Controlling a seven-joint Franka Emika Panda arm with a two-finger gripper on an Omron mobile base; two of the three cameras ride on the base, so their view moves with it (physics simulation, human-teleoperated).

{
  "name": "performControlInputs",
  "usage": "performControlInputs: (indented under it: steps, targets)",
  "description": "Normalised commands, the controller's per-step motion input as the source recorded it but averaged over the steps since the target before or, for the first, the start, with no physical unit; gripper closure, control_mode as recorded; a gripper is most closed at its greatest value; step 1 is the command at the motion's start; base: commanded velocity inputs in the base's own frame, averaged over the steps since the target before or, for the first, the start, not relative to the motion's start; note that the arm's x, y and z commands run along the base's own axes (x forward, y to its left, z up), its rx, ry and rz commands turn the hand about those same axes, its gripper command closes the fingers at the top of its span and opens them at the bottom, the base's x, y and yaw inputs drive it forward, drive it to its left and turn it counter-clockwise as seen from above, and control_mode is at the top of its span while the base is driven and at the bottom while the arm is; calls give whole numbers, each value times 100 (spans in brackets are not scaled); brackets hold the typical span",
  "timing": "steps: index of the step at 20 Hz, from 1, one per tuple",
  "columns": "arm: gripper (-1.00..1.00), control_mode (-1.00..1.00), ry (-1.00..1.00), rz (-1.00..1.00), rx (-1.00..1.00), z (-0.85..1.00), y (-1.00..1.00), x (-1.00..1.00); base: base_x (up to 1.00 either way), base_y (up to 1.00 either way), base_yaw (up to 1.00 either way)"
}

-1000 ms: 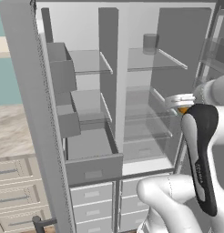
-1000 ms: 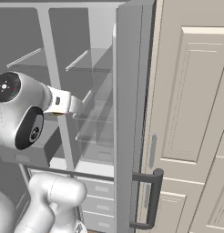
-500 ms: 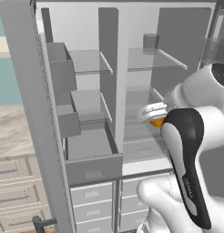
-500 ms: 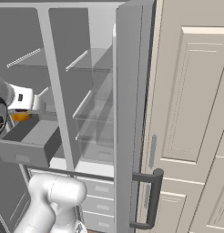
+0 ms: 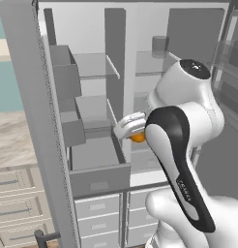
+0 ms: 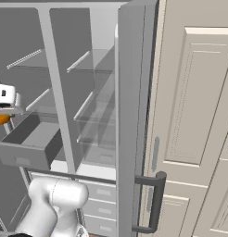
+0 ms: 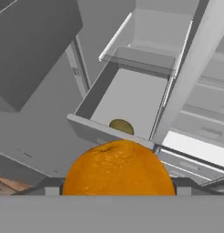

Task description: Take the orange and potato from the fridge shelf and place them in the freezer drawer to begin freezing them.

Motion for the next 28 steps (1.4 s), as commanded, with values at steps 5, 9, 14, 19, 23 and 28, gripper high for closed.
performControlInputs:
  steps: [5,9,14,19,23,28]
  targets:
    - [100,-100,0,6,0,-53,37,31,0,0,0]
    - [100,-100,1,0,-1,-54,29,44,0,0,0]
    - [100,-100,12,0,-5,-56,21,42,0,0,0]
    - [100,-100,12,0,-5,-32,18,57,0,0,0]
    - [100,-100,13,0,-5,-26,17,52,0,0,0]
    - [100,-100,6,0,-5,-52,11,42,0,0,0]
